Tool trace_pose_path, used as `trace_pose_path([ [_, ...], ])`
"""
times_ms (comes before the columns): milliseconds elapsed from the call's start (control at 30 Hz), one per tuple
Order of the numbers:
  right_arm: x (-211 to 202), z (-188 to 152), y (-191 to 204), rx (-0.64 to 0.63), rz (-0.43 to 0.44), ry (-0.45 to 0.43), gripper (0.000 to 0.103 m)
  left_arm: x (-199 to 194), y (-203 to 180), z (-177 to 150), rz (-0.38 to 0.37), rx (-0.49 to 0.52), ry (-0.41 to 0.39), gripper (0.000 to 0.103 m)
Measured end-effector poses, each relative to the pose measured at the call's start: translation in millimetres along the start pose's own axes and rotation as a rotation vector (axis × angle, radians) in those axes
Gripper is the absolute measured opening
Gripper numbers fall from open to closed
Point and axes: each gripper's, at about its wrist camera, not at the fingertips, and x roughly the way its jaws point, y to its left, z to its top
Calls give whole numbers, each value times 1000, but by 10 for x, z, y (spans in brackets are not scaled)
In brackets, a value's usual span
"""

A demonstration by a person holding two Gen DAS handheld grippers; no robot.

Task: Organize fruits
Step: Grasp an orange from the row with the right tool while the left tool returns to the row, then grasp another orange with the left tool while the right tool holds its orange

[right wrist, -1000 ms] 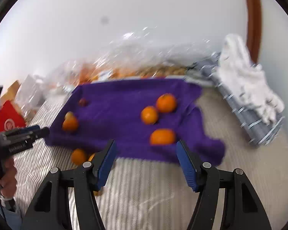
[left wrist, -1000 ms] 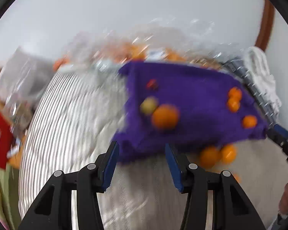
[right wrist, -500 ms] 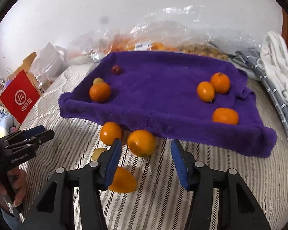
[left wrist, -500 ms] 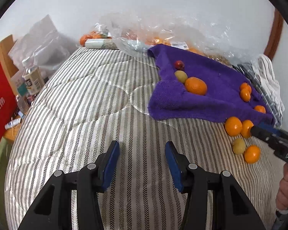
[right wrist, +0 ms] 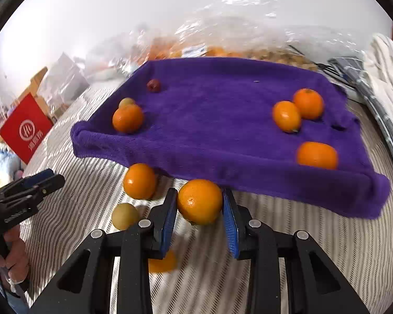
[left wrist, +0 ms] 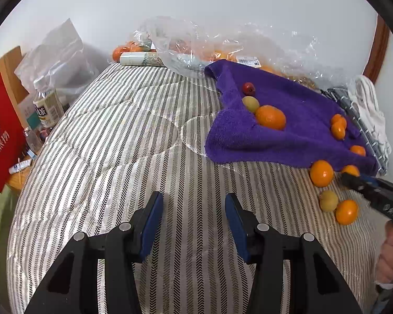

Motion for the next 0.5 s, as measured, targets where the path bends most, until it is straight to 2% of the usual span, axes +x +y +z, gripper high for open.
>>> trace_pose_path([
  [100, -181, -50, -167, 28, -22, -34, 34, -8, 16, 7, -5, -4, -1, 47],
  [267, -424, -190, -440, 12, -141, -86, 34, -6, 10, 3, 2, 2, 1, 47],
  [400, -489, -314, -630, 50, -129, -82, 34, -8, -31, -1, 16, 16, 2, 47],
  [500, -537, -392, -697, 49, -143, -97, 34, -50, -27, -14, -13, 5, -10, 46],
])
